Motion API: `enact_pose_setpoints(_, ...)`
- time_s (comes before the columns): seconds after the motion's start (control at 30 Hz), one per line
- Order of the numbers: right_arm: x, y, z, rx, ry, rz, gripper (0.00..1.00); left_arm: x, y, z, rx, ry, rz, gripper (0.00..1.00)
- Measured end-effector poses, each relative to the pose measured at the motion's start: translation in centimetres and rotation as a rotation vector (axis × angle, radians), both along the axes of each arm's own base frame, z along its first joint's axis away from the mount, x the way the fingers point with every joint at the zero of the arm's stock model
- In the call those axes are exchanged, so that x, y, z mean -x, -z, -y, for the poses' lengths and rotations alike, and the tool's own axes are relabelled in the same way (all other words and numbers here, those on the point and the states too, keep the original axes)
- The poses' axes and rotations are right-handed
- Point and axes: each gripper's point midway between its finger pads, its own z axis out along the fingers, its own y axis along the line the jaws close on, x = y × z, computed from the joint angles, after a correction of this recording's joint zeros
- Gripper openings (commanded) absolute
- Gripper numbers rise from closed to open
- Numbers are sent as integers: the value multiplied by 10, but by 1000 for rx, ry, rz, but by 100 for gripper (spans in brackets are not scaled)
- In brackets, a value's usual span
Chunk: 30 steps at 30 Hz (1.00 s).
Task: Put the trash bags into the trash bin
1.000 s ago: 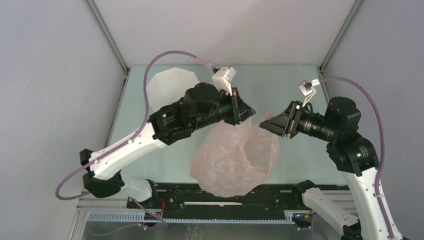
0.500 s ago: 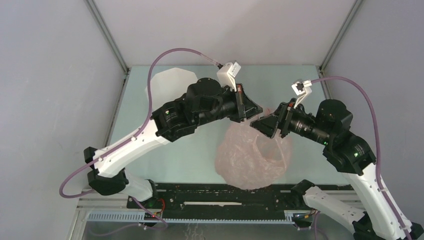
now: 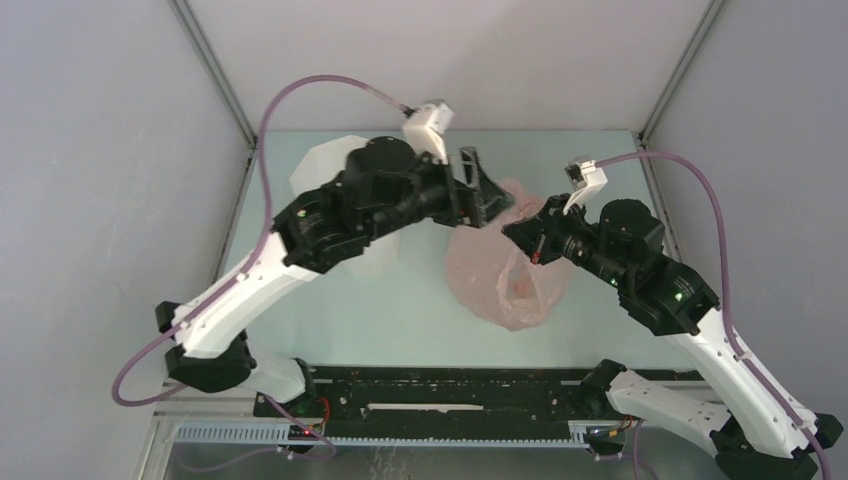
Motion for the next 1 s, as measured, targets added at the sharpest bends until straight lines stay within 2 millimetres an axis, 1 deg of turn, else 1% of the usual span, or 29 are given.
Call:
enact_pose_setpoints(0.03, -3, 4, 3, 10, 26, -3, 0, -4, 0, -12, -7, -27, 4, 83)
enact_pose_setpoints(0.1, -7, 10, 9, 28, 63, -8, 0, -16, 0, -43, -17, -102, 14, 85)
enact_pose_setpoints(0.13, -8, 12, 13, 36, 79, -11, 0, -25, 4, -70, -31, -171, 20, 86)
enact_pose_setpoints(0.17, -9, 13, 16, 40, 94, -9, 0, -31, 6, -92, -42, -230, 23, 86)
enact_pose_setpoints(0.2, -9, 13, 21, 42, 111, -6, 0, -36, 10, -119, -58, -303, 23, 86)
enact_pose_setpoints(0.23, -9, 12, 25, 41, 122, -2, 0, -40, 11, -143, -69, -370, 25, 86)
enact_pose_setpoints(0.27, -9, 10, 29, 37, 133, 4, 0, -44, 12, -172, -81, -459, 26, 86)
enact_pose_setpoints(0.33, -7, 4, 38, 24, 157, 20, 0, -48, 14, -227, -107, -633, 23, 86)
enact_pose_setpoints(0.4, -6, 0, 48, 16, 184, 32, 0, -49, 23, -279, -146, -820, -4, 86)
enact_pose_setpoints(0.47, -4, -4, 56, 15, 201, 38, 0, -46, 33, -316, -176, -956, -39, 85)
enact_pose_setpoints(0.5, -3, -8, 59, 16, 206, 43, 0, -46, 40, -329, -198, -1005, -62, 84)
enact_pose_setpoints(0.57, -3, -17, 63, 13, 214, 57, 0, -51, 60, -344, -245, -1075, -126, 82)
enact_pose_setpoints(0.6, -2, -21, 65, 12, 219, 65, 0, -55, 73, -347, -278, -1094, -163, 80)
enact_pose_setpoints(0.67, -1, -30, 68, 11, 224, 79, 0, -67, 98, -346, -341, -1103, -225, 76)
enact_pose_setpoints(0.73, 0, -37, 70, 9, 227, 90, 0, -79, 123, -339, -397, -1081, -282, 69)
enact_pose_setpoints(0.77, 2, -41, 70, 11, 223, 93, 0, -87, 136, -335, -426, -1068, -312, 63)
enact_pose_setpoints(0.83, 4, -50, 71, 6, 215, 104, 0, -97, 158, -329, -479, -1043, -359, 48)
enact_pose_setpoints(0.87, 6, -57, 71, 1, 209, 114, 0, -101, 167, -326, -499, -1033, -376, 40)
enact_pose_setpoints(0.9, 7, -63, 71, -5, 207, 125, 0, -104, 172, -325, -516, -1025, -385, 31)
enact_pose_setpoints(1.0, 12, -85, 74, -24, 205, 171, 0, -106, 177, -326, -543, -1014, -385, 16)
